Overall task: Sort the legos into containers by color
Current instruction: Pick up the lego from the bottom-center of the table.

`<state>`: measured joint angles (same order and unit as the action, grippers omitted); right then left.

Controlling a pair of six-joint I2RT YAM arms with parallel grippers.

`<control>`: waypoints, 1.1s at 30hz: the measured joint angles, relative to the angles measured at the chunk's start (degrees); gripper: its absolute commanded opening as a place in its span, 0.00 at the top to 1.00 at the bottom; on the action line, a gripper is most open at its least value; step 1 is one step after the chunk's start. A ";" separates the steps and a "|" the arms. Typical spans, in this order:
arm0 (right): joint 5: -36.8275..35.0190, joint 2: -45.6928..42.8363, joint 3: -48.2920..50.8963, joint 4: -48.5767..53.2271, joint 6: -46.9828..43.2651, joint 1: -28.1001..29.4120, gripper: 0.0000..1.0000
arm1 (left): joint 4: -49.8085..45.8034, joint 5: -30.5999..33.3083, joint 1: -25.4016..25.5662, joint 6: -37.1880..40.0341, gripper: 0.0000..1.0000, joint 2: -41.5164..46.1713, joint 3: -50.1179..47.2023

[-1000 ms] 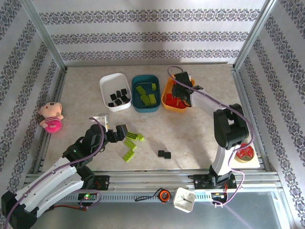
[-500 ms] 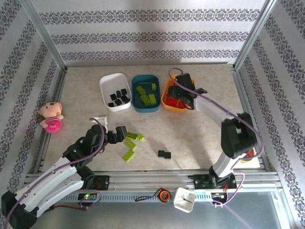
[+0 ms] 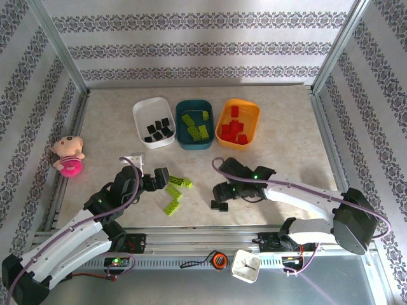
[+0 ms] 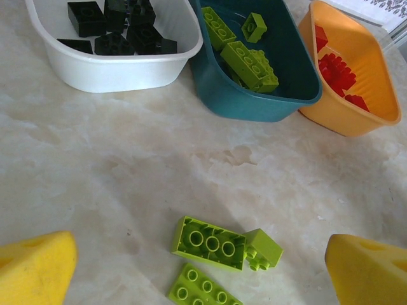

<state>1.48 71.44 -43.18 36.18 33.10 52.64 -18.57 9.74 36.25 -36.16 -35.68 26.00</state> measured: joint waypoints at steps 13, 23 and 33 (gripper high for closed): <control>1.70 14.25 -1.46 1.01 0.15 7.15 0.38 | 0.02 -0.02 -0.66 -0.37 0.00 -0.57 -0.87; -0.96 17.18 -3.67 0.11 -1.60 7.15 0.50 | 0.04 0.00 -0.76 -0.39 0.00 -0.33 -0.87; -3.43 13.27 -3.37 2.34 -2.78 7.10 0.72 | 0.04 0.00 -0.76 -0.39 0.00 -0.33 -0.87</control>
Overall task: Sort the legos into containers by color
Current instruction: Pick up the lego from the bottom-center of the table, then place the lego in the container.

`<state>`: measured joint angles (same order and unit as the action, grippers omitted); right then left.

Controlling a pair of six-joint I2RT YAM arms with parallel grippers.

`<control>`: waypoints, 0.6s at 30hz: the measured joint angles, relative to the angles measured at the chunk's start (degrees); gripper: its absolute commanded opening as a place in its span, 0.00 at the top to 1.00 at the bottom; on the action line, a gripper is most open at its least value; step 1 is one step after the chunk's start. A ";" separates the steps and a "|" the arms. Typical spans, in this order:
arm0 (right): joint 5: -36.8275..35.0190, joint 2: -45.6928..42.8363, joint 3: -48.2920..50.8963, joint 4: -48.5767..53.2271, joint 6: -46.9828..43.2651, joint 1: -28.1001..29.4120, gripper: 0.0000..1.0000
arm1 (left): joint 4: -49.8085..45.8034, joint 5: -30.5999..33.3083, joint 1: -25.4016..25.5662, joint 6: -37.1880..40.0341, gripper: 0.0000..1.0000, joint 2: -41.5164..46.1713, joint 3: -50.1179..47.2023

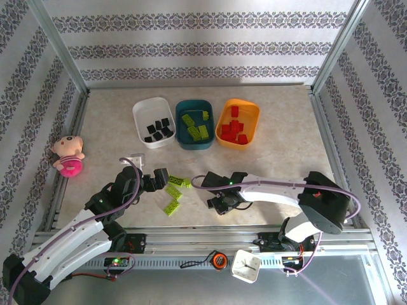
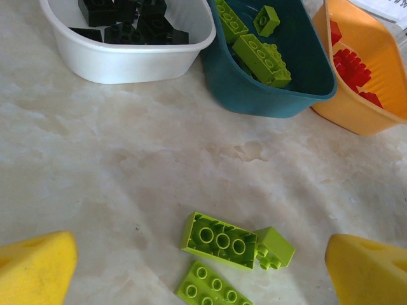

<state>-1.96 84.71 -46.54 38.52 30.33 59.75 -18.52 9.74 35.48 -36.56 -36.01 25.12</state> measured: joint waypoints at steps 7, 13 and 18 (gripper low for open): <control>-0.63 -10.49 -5.11 3.28 -2.80 -4.79 0.75 | -0.15 0.00 0.00 0.04 0.00 0.00 0.22; -0.24 -0.39 -24.37 -2.10 -8.44 -9.25 0.75 | -2.05 1.40 -0.15 0.04 0.00 0.04 1.77; 2.03 13.66 -39.23 -10.67 -11.28 -10.93 0.75 | -4.35 2.25 -0.35 0.04 0.00 0.35 3.08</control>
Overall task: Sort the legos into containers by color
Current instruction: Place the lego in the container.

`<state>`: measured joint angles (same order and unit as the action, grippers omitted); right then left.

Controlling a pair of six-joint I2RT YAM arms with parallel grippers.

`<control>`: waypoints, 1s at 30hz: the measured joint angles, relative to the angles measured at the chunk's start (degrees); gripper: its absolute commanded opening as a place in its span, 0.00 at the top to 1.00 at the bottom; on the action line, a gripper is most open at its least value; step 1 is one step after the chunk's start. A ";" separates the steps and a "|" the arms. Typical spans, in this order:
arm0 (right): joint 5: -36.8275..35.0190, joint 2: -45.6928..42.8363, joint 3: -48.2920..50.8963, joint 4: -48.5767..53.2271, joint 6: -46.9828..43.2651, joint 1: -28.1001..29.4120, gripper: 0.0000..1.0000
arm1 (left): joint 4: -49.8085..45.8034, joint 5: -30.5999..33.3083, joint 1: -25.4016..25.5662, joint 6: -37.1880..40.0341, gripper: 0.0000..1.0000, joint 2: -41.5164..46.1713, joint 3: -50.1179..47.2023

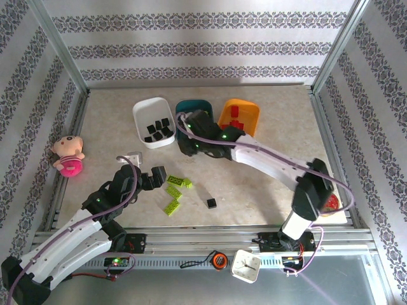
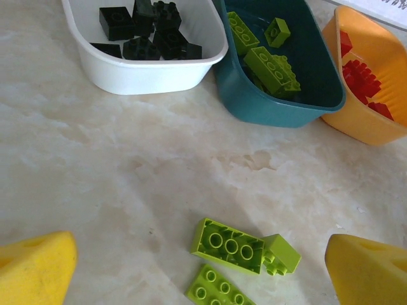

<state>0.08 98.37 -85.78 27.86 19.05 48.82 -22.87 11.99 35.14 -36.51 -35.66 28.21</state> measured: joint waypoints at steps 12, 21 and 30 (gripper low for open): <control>6.25 39.67 -43.93 1.33 -1.20 -4.72 0.74 | -3.04 -0.15 -0.02 -0.22 0.00 0.96 0.13; 8.41 46.56 -53.16 3.15 1.62 -5.62 0.28 | -3.34 -0.59 -0.02 -0.81 0.00 1.01 0.13; 8.59 37.57 -38.21 -2.86 1.84 -5.86 0.27 | -3.32 -2.10 -0.04 -0.83 0.04 -0.72 0.13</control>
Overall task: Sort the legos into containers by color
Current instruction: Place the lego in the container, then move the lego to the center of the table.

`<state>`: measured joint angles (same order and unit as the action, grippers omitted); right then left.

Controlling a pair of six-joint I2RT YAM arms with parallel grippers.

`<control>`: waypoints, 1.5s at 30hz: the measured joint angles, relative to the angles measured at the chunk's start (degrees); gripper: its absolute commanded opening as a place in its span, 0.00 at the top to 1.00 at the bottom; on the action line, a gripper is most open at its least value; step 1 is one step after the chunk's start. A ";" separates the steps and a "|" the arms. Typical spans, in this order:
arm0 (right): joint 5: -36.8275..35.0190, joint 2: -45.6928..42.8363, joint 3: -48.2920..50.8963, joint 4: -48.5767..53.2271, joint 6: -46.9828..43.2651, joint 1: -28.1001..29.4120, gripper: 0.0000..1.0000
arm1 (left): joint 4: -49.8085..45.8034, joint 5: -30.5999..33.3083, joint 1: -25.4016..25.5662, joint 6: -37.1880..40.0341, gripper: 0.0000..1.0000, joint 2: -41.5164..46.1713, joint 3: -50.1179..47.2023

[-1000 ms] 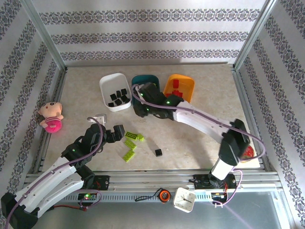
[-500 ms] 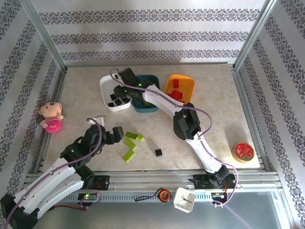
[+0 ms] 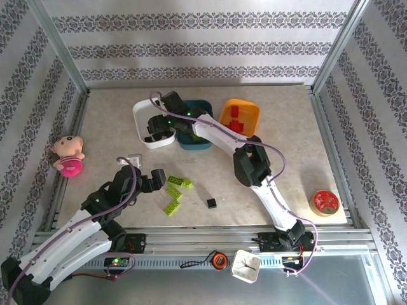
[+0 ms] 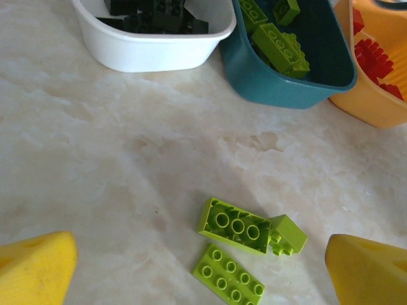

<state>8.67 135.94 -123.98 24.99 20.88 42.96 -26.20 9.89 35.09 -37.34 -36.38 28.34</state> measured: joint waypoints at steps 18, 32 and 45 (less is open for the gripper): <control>1.49 -52.33 70.82 -22.21 4.35 -9.55 0.27 | 9.64 -15.93 -1.84 2.89 0.17 -36.11 10.32; 1.55 -59.71 78.64 -24.85 6.45 -12.50 0.26 | 4.22 -9.94 4.28 7.82 0.12 -42.32 13.27; 1.77 -61.51 79.54 -25.70 7.48 -14.03 0.24 | 3.78 -7.28 4.72 10.32 0.16 -50.47 18.51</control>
<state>10.44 74.43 -44.45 -0.71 28.36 28.93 -22.41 2.61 39.81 -27.03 -86.85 46.85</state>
